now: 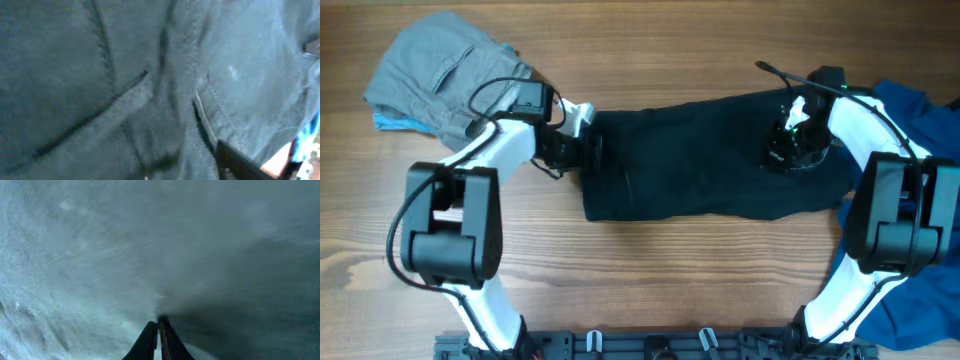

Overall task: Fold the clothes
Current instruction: 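Grasp the left and right ends of the folded black shorts, then lift the left end and fold it rightward toward the right gripper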

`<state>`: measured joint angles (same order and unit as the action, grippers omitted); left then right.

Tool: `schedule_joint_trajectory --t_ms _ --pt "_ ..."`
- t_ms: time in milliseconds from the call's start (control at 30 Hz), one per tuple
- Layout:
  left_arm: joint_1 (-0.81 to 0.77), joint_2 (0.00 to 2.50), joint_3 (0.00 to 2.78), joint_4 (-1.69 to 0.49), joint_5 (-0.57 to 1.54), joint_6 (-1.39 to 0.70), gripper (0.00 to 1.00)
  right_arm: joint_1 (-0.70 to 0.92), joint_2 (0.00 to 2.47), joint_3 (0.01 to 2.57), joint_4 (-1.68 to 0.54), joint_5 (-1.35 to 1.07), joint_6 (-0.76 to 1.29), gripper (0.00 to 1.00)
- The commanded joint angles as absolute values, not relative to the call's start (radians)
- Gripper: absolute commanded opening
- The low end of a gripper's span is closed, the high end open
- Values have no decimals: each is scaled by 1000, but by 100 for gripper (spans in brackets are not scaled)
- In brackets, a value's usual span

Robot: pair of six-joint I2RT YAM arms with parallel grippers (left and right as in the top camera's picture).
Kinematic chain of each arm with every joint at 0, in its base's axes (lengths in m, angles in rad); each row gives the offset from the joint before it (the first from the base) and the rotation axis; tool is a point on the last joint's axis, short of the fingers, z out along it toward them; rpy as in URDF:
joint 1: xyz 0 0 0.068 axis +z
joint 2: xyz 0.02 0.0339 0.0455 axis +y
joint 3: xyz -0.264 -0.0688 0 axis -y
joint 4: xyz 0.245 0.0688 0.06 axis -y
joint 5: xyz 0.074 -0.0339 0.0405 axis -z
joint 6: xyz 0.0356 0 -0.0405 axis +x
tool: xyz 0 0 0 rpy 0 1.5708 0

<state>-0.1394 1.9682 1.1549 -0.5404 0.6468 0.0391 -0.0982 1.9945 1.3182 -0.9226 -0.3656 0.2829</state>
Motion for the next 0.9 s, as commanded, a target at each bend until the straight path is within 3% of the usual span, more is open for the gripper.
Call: schedule_joint_trajectory --t_ms 0,33,67,167,400,767,867 --pt "-185 2025 1124 -533 600 37 27 -85 2007 1306 -913 -337 265 4" --pt "-183 2025 1124 -535 598 37 11 -85 2006 1307 -913 -337 263 4" --pt "-178 2025 1124 -538 597 37 4 -85 2005 1307 -915 -337 259 4" --pt "-145 2001 1134 -583 596 38 4 -93 1965 1308 -935 -336 216 4" --pt "-14 1855 1378 -928 491 83 4 -105 1791 1308 -961 -336 199 4" --pt "-11 1811 1428 -963 481 74 4 -104 1791 1308 -963 -336 183 4" --pt "-8 1792 1534 -1125 419 75 4 -104 1791 1308 -958 -336 183 5"
